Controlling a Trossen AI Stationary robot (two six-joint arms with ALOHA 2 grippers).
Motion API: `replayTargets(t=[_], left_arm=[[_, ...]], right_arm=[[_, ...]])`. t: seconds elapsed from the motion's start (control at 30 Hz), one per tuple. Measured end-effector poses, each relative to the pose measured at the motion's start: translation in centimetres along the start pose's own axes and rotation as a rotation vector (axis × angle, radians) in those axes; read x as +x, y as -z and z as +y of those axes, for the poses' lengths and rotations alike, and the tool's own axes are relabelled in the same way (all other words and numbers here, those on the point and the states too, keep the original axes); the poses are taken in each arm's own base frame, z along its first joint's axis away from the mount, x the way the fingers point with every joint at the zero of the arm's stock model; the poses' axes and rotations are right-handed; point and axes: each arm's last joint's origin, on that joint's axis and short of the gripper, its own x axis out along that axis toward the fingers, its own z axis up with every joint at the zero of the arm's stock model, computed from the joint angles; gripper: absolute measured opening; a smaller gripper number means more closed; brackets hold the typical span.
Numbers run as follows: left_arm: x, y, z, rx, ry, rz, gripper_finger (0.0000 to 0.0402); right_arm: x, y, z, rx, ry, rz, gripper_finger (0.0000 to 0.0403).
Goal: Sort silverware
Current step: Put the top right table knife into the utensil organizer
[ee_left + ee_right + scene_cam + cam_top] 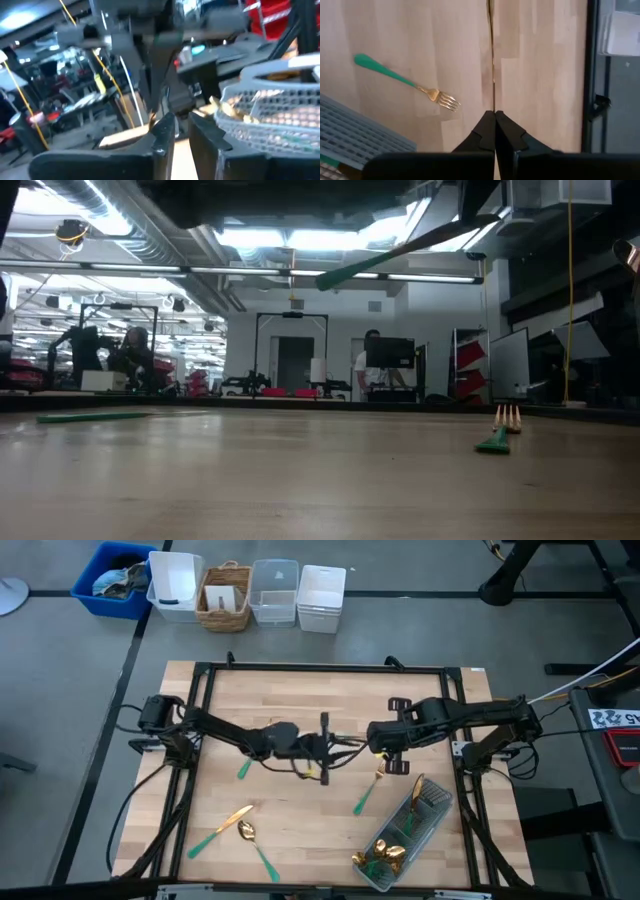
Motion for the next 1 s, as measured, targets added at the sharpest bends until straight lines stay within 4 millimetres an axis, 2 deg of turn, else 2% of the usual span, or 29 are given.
replayTargets(t=[0.2, 0.4, 0.7, 1.0], left_arm=[[3.1, 0.1, 1.1, 0.013, -0.002, 0.090, 0.0104], [3.7, -0.8, 1.7, 0.013, -0.009, 0.088, 0.0150], [3.9, 0.4, 3.2, -0.075, -0.024, 0.199, 0.0155], [3.9, 0.8, 3.4, -0.060, -0.007, 0.222, 0.0144]], right_arm=[[0.0, -0.1, 0.1, 0.004, -0.012, -0.013, 0.0000], [0.0, -0.2, 0.1, 0.007, -0.014, -0.023, 0.0000], [0.0, -0.4, 0.1, 0.009, -0.018, -0.040, 0.0000], [0.0, -0.5, 0.1, 0.012, -0.019, -0.050, 0.0000]])
